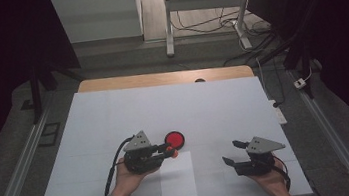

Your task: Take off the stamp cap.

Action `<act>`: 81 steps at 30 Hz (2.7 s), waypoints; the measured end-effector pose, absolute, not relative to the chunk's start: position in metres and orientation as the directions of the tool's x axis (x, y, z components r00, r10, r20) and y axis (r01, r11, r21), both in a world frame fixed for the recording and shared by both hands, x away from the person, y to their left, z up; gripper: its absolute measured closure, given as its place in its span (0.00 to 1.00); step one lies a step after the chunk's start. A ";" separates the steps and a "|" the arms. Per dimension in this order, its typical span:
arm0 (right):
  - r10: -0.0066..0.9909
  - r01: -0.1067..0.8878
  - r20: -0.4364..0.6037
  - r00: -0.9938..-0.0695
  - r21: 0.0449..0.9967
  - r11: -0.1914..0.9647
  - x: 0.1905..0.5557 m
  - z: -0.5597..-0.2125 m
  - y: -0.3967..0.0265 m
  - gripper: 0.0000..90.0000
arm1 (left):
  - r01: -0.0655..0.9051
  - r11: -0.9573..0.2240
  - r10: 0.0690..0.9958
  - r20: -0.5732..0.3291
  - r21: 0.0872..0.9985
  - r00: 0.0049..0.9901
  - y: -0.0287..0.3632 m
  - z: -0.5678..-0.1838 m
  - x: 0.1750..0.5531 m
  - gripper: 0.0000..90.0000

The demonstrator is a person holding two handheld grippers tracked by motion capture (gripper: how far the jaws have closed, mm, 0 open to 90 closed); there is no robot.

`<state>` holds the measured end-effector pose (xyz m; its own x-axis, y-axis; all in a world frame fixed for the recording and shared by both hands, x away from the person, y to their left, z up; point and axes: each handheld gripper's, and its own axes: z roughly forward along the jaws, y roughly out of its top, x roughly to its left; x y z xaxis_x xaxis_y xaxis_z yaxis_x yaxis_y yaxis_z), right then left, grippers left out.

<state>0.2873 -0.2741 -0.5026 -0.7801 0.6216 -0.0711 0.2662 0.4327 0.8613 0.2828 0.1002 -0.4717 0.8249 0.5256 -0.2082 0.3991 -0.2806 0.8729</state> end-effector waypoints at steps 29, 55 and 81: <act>0.529 0.203 -0.076 -0.845 0.870 0.449 0.285 -0.494 -0.221 0.34 | 0.399 -0.283 0.530 -0.205 0.872 0.823 0.101 -0.472 0.284 0.80; 0.455 0.163 -0.077 -0.887 0.870 0.465 0.288 -0.494 -0.179 0.34 | 0.402 -0.289 0.532 -0.203 0.869 0.822 0.100 -0.473 0.284 0.80; 0.417 0.135 -0.085 -0.905 0.871 0.472 0.291 -0.488 -0.155 0.37 | 0.412 -0.288 0.526 -0.217 0.865 0.822 0.089 -0.476 0.288 0.80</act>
<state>0.2907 -0.1545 -0.4880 -0.9051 0.4165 -0.0852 0.1349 0.4715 0.8715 0.2880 0.0894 -0.4761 0.8222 0.5264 -0.2168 0.4121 -0.2876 0.8646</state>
